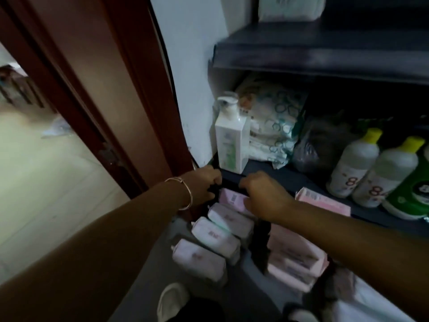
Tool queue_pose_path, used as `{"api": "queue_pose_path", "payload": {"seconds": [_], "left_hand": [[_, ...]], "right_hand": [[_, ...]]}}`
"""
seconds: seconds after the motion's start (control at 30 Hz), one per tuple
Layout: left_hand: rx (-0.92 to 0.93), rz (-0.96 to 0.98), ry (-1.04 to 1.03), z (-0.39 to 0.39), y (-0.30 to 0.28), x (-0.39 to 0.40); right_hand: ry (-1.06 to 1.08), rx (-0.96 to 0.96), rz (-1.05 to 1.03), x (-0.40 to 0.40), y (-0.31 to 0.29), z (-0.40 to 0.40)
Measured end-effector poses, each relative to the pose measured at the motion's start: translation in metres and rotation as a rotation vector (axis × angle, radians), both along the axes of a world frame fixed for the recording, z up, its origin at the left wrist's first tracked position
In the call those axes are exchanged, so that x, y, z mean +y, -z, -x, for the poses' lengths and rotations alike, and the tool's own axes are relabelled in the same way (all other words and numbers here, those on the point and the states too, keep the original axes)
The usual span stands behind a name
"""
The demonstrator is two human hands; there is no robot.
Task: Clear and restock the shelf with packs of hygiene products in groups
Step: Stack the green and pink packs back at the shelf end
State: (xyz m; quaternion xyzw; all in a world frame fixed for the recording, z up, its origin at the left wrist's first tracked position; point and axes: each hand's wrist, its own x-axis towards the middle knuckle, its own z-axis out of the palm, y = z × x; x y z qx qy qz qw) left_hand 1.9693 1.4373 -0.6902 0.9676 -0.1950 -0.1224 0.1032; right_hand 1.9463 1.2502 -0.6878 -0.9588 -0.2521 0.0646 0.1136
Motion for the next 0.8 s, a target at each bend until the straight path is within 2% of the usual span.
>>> {"api": "queue_pose_path", "payload": {"seconds": [0.13, 0.23, 0.37, 0.47, 0.63, 0.8], "left_hand": [[0.266, -0.173, 0.052, 0.004, 0.068, 0.019], [0.349, -0.207, 0.098, 0.009, 0.109, 0.032], [0.369, -0.318, 0.130, 0.018, 0.156, 0.044], [0.389, -0.354, 0.180, 0.024, 0.179, 0.051], [0.346, -0.435, 0.235, 0.033, 0.196, 0.054], [0.267, -0.545, 0.273, 0.043, 0.200, 0.046]], "right_hand": [[-0.042, 0.151, 0.018, 0.033, 0.063, 0.013], [-0.020, 0.303, 0.074, 0.052, 0.109, 0.016], [0.059, 0.402, 0.195, 0.058, 0.160, 0.021], [0.118, 0.350, 0.193, 0.061, 0.184, 0.023], [0.166, 0.255, 0.174, 0.071, 0.205, 0.024], [0.261, 0.334, 0.151, 0.079, 0.215, 0.018]]}}
